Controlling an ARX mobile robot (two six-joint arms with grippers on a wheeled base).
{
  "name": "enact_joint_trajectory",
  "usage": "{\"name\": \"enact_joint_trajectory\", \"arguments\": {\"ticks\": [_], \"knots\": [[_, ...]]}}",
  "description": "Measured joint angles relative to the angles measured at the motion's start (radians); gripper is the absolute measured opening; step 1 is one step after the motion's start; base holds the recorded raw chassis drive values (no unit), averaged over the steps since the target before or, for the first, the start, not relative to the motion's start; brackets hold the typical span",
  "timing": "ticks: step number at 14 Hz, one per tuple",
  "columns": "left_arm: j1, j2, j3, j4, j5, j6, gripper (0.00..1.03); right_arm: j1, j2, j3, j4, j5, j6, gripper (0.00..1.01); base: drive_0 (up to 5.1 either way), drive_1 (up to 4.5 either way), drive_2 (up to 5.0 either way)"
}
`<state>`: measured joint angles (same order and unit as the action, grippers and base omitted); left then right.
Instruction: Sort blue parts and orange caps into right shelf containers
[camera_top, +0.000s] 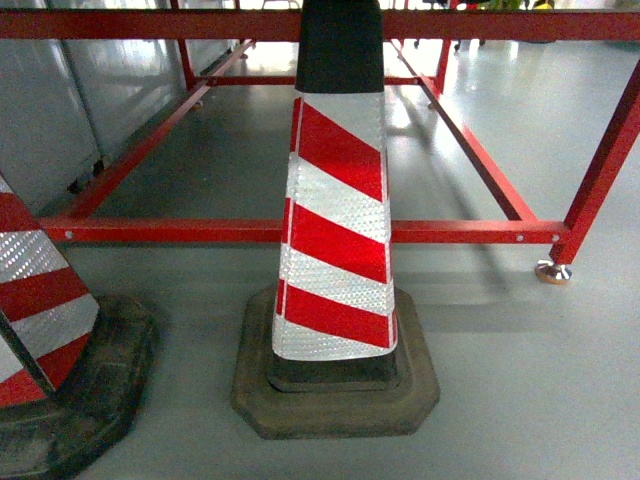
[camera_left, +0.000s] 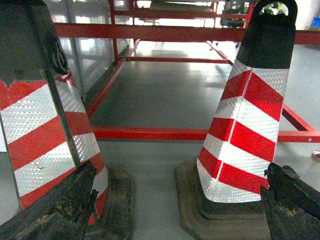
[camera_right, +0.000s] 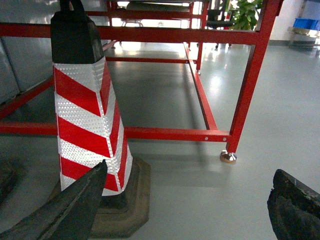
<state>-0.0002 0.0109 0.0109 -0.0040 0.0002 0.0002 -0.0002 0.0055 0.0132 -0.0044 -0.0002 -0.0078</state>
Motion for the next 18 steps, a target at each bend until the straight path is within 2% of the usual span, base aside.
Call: {"name": "enact_joint_trajectory", "arguments": {"ticks": [18], "knots": [[0.0, 0.0, 0.0, -0.001, 0.0, 0.0, 0.98, 0.0, 0.0, 0.0, 0.0, 0.0, 0.002, 0.98, 0.0, 0.0, 0.0]]}}
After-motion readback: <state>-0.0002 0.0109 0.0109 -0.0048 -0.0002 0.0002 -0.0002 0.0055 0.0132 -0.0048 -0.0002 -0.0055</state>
